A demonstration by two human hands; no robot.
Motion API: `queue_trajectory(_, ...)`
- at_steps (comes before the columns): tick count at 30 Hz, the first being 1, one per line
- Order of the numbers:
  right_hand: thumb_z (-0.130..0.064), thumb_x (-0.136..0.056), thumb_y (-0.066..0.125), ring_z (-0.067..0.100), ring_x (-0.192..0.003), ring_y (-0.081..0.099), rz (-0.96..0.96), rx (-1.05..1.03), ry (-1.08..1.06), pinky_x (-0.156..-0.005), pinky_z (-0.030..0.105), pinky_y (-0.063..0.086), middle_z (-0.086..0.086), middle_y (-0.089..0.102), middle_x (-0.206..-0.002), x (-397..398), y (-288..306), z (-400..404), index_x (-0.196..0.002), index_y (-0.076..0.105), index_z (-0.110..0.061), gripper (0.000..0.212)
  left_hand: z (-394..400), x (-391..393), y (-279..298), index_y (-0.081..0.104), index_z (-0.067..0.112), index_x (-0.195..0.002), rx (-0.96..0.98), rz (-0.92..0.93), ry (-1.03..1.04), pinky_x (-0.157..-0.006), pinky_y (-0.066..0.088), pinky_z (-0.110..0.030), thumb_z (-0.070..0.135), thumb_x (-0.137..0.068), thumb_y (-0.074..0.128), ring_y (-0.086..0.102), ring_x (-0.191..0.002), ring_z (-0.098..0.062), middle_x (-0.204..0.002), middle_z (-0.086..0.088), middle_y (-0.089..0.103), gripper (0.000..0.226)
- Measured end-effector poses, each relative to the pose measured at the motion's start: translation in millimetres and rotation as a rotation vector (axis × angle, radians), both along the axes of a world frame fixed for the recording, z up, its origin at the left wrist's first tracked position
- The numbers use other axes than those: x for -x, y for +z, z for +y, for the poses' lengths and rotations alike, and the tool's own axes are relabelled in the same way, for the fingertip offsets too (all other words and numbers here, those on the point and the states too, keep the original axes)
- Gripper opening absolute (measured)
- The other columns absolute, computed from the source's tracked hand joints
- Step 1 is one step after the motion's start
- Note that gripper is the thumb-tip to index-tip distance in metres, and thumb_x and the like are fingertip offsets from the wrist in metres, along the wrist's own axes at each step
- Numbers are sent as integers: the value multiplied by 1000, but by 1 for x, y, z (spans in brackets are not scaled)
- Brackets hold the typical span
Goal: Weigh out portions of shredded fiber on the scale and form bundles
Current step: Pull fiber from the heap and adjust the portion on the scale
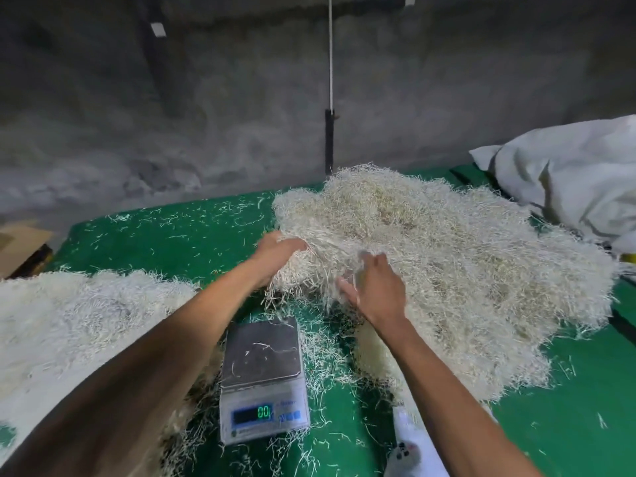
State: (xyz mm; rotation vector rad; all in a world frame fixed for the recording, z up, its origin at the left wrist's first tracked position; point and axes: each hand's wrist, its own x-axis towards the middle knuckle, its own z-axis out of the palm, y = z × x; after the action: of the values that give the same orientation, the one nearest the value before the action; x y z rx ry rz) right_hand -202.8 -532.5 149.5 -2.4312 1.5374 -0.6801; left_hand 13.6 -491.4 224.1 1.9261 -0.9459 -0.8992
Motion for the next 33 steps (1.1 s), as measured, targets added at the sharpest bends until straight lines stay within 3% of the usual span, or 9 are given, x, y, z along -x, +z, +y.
queue_trajectory(4, -54, -86, 73, 32, -148, 34, 126, -73, 144, -119, 56, 28, 12, 24, -166, -36, 29, -4, -163, -2, -27, 110, -1, 9, 8, 32, 6, -152, 13, 0, -111, -111, 34, -43, 30, -79, 76, 38, -139, -26, -159, -14, 32, 88)
queue_trajectory(6, -30, -96, 68, 26, -113, 64, 14, -285, 172, -101, 44, 53, 15, 59, -136, -42, 25, -5, -163, 12, -23, 88, 2, 9, 15, 42, 7, -144, 59, 102, -94, -111, 32, -45, 27, -79, 73, 40, -135, -24, -155, -11, 38, 74)
queue_trajectory(9, -28, -103, 56, 28, -85, 67, 33, -242, 191, -76, 33, 55, 13, 67, -96, -36, 9, -8, -132, 55, -8, 36, 14, -7, 32, 57, 12, -124, 191, 528, 47, -107, 43, -55, 23, -81, 65, 52, -124, -33, -138, -14, 51, 45)
queue_trajectory(14, -37, -108, 46, 28, -78, 64, -80, -357, 208, -69, 33, 51, 16, 69, -91, -16, -32, 0, -110, 61, -6, 34, 37, -27, 39, 83, 15, -88, 505, 941, 216, -84, 59, -52, 37, -90, 57, 74, -90, -33, -104, -15, 74, 34)
queue_trajectory(18, -29, -110, 43, 22, -69, 54, -260, -475, 144, -68, 35, 51, 12, 61, -80, -14, -44, 2, -84, 61, -9, 37, 42, -16, 27, 73, 10, -115, 497, 1044, 324, -86, 59, -56, 49, -90, 64, 74, -97, -38, -108, -20, 75, 46)
queue_trajectory(21, -25, -109, 46, 21, -80, 55, -241, -563, 13, -63, 30, 44, 20, 66, -105, -6, -45, -1, -118, 63, 5, 36, 46, -14, 22, 65, 7, -110, 471, 1005, 375, -60, 62, -46, 42, -95, 59, 76, -76, -34, -92, -20, 77, 38)
queue_trajectory(25, -20, -108, 49, 37, -112, 62, -368, -633, -165, -75, 31, 42, 26, 64, -123, 10, -46, -7, -125, 57, 10, 36, 52, -25, 16, 67, 11, -109, 439, 969, 490, -58, 60, -36, 45, -95, 58, 76, -73, -29, -93, -15, 78, 38)
queue_trajectory(28, -21, -107, 49, 28, -87, 61, -309, -604, -248, -61, 28, 37, 18, 66, -98, 23, -46, -9, -98, 58, -3, 22, 55, -46, 21, 67, 10, -113, 537, 1016, 574, -61, 61, -37, 44, -101, 48, 76, -83, -30, -109, -18, 75, 41)
queue_trajectory(33, -26, -107, 52, 28, -99, 62, -105, -561, -126, -87, 36, 53, 17, 65, -123, 19, -38, -5, -121, 56, -3, 27, 62, -61, 24, 63, 9, -107, 474, 949, 625, -60, 60, -39, 43, -99, 50, 73, -87, -32, -93, -18, 77, 37)
